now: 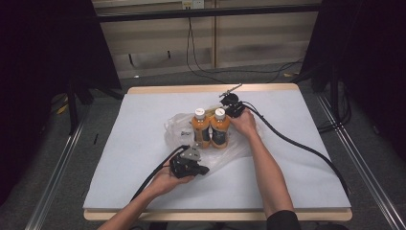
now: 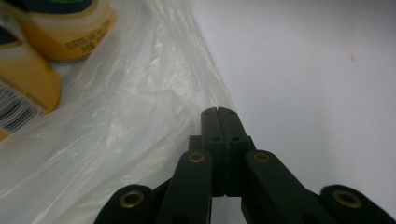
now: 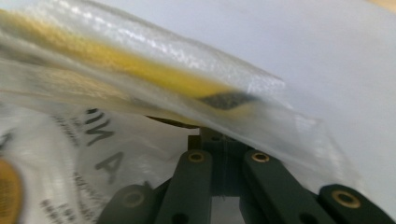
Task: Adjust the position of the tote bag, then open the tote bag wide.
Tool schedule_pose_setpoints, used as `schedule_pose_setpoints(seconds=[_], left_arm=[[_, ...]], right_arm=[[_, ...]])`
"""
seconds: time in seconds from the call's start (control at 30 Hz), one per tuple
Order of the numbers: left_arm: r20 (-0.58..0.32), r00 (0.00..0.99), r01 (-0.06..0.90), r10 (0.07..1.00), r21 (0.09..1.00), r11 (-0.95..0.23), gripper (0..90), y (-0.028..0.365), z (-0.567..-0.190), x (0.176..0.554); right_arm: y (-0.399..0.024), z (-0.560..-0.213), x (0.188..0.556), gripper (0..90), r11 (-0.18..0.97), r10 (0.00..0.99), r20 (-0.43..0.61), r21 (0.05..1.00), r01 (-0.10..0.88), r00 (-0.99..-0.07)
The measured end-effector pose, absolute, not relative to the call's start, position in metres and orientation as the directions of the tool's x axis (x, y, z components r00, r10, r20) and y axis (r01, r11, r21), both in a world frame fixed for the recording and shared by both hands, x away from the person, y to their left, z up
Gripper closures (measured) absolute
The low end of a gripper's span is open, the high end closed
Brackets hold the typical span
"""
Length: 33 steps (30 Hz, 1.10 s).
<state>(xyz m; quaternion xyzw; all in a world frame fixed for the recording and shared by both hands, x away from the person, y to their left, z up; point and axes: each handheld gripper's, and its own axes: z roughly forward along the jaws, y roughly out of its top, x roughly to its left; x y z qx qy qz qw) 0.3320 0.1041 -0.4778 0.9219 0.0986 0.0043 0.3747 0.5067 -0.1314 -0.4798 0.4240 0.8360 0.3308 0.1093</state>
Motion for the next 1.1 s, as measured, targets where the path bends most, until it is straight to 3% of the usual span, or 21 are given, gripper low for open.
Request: schedule_pose_setpoints(seconds=[0.5, 0.63, 0.77, 0.83, 0.9, 1.1], left_arm=[[-0.128, 0.969, 0.231, 0.210, 0.763, -0.604, 90.0, 0.113, -0.470, 0.334], [-0.142, 0.963, 0.251, 0.230, 0.783, -0.569, 85.4, 0.115, -0.465, 0.334], [-0.128, 0.960, 0.246, 0.249, 0.809, -0.534, 72.4, 0.117, -0.458, 0.330], [-0.097, 0.964, 0.218, 0.249, 0.823, -0.524, 70.1, 0.118, -0.454, 0.327], [-0.089, 0.961, 0.213, 0.261, 0.842, -0.496, 61.3, 0.120, -0.451, 0.327], [-0.088, 0.949, 0.229, 0.303, 0.852, -0.471, 48.3, 0.124, -0.446, 0.331]], right_arm=[[-0.143, -0.445, 0.484, 90.0, 0.383, 0.706, 0.168, 0.727, 0.570, -0.688], [-0.152, -0.437, 0.475, 90.0, 0.341, 0.701, 0.195, 0.753, 0.563, -0.686], [-0.163, -0.429, 0.464, 90.0, 0.331, 0.707, 0.182, 0.769, 0.546, -0.684], [-0.169, -0.425, 0.455, 90.0, 0.326, 0.710, 0.164, 0.785, 0.526, -0.685], [-0.179, -0.420, 0.441, 89.7, 0.329, 0.701, 0.138, 0.808, 0.489, -0.700], [-0.192, -0.416, 0.423, 76.8, 0.309, 0.717, 0.114, 0.833, 0.460, -0.688]])
